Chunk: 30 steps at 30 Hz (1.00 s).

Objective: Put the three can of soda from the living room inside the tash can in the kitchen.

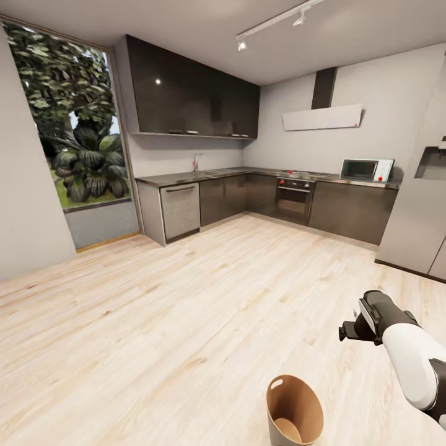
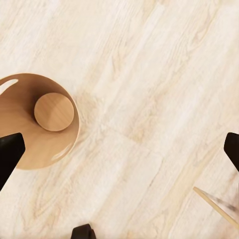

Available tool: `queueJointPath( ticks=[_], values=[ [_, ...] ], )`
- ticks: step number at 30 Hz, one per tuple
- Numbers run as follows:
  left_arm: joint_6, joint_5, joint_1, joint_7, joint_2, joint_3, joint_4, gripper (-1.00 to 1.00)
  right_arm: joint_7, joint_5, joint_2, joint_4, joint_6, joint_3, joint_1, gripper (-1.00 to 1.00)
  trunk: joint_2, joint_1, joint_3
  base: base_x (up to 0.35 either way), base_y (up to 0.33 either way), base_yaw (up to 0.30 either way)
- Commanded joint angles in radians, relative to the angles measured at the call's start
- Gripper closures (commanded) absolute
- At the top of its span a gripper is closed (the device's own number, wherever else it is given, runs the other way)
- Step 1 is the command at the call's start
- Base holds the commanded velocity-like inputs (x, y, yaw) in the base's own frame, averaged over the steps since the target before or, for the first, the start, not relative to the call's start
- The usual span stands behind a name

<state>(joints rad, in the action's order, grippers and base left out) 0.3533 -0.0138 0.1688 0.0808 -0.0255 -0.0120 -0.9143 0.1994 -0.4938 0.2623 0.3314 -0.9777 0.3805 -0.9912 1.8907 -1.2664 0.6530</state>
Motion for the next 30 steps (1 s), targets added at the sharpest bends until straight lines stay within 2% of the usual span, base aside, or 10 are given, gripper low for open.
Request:
queueJointPath(
  ticks=[1,17,30],
  values=[
    [0.0,0.0,0.0,0.0,0.0,0.0,0.0,-1.0,0.0,0.0,0.0,0.0,0.0,0.0,0.0,-1.0,0.007,-0.004,0.003,0.001,0.0,0.0],
    [-0.002,-0.004,0.0,0.0,0.0,0.0,0.0,-1.0,0.0,-0.002,-0.015,0.001,0.001,-0.003,0.0,-1.0,0.119,-0.065,0.053,0.0,0.0,0.0],
    [-0.002,-0.006,0.0,0.002,-0.002,-0.001,0.0,-1.0,0.004,-0.002,-0.015,0.001,0.002,-0.002,0.002,-1.0,0.21,-0.115,0.094,0.0,0.0,0.0]
  ],
)
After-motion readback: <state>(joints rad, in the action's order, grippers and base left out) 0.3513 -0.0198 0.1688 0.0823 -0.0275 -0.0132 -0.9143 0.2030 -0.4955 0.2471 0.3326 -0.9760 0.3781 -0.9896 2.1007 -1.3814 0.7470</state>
